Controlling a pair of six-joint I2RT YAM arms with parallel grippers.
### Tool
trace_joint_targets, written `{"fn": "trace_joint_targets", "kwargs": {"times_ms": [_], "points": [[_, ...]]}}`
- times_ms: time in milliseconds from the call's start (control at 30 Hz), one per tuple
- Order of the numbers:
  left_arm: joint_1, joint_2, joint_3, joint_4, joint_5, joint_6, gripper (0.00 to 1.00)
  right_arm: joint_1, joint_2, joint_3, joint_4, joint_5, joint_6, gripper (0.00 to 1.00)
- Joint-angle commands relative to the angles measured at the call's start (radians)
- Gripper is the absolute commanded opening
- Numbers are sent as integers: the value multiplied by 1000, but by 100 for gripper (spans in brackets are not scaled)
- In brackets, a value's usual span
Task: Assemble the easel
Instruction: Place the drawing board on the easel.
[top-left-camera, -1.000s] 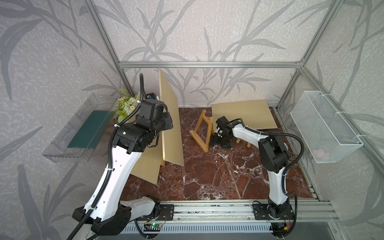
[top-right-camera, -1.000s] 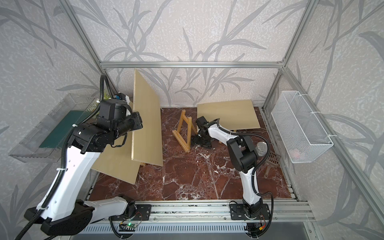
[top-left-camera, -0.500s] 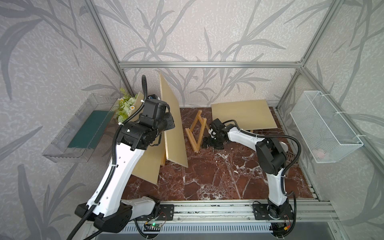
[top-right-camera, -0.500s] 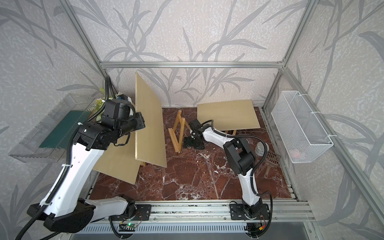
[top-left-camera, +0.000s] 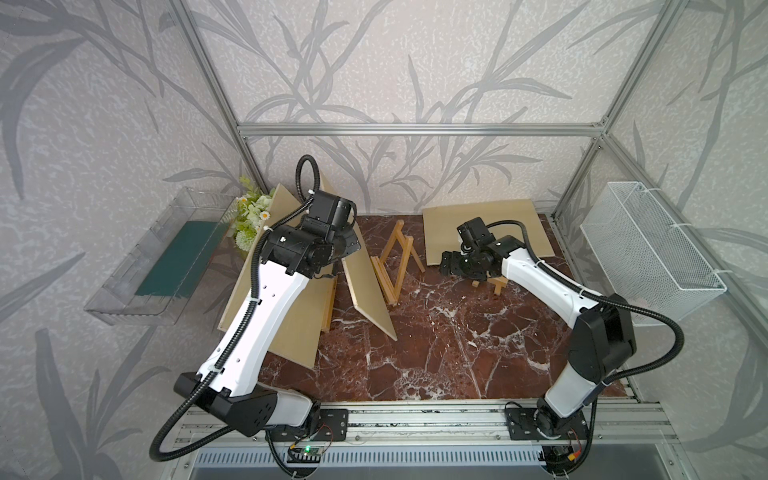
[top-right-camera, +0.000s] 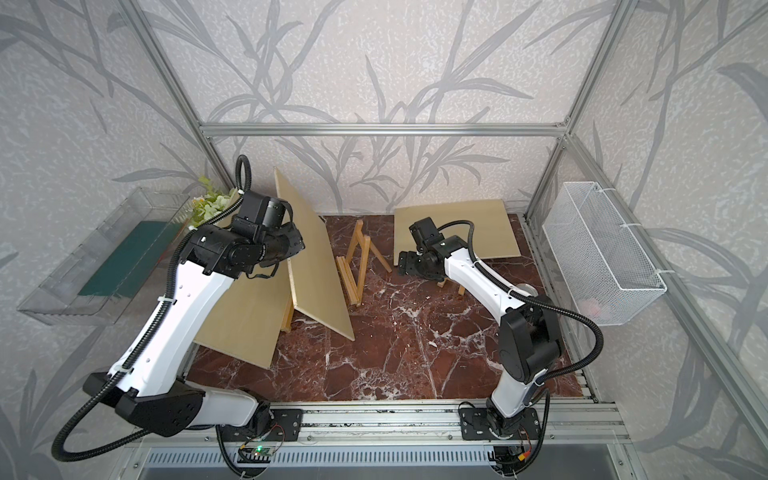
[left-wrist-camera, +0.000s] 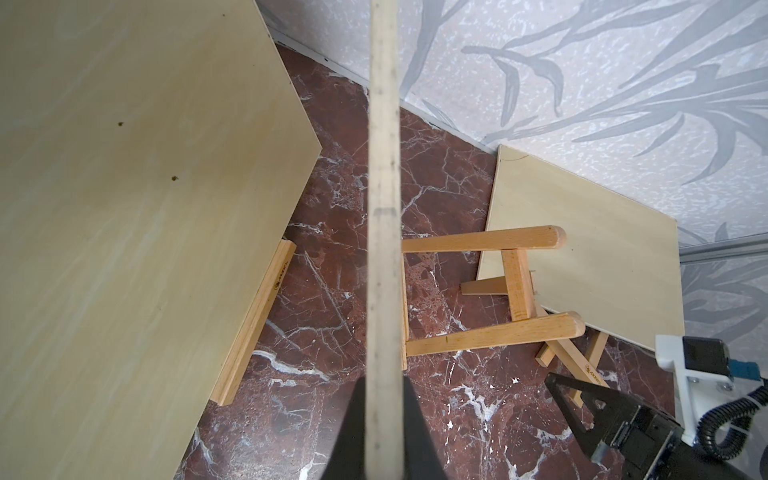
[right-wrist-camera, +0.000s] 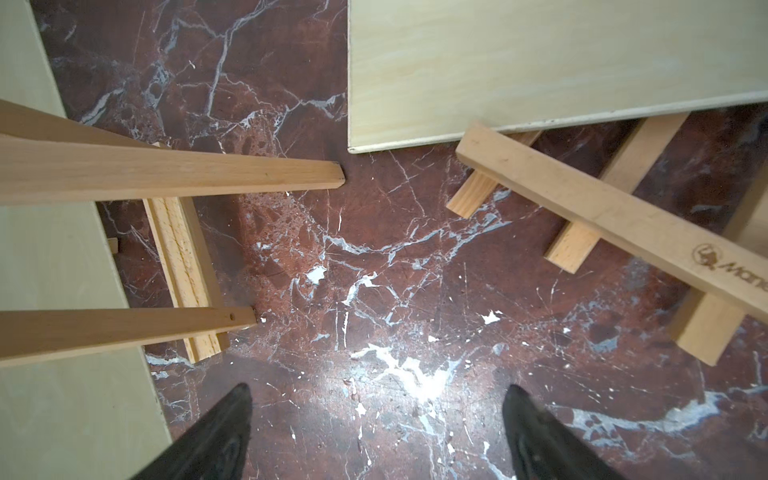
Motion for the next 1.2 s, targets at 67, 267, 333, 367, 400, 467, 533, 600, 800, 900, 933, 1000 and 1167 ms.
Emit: {"fn": "trace_joint_targets", "kwargs": {"times_ms": [67,267,333,367,400,467,533,600,800,900,933,1000,1167], "points": [[-39,-5,108,142,-57,-53,0,2,-4,-12,-42,37,-25,93],[-76,35,165,133,-92,-21,0,3,-5,-12,-41,23,-37,93],[-80,51,168,131,-86,-28,0,3,-5,-9,-45,22,-45,93],[-82,59,167,131,-80,-33,0,4,-5,-5,-48,19,-50,93],[-86,64,165,131,-79,-36,0,4,-5,0,-52,15,-56,93],[-100,69,152,131,-92,-45,0,3,-4,8,-60,7,-68,93],[-114,75,143,124,-117,-58,0,4,-6,8,-56,-1,-76,93],[-128,83,140,112,-138,-68,0,4,-4,8,-56,-5,-79,93],[-143,125,147,88,-141,-81,0,3,-5,20,-63,-18,-89,93],[-146,147,154,80,-142,-83,0,4,-5,25,-67,-16,-89,93],[-147,156,159,73,-144,-82,0,4,-6,25,-67,-16,-87,93],[-147,172,169,64,-140,-76,0,4,-34,22,-69,-17,-86,93],[-148,218,185,58,-105,-59,0,4,-43,12,-69,-16,-85,93]]}}
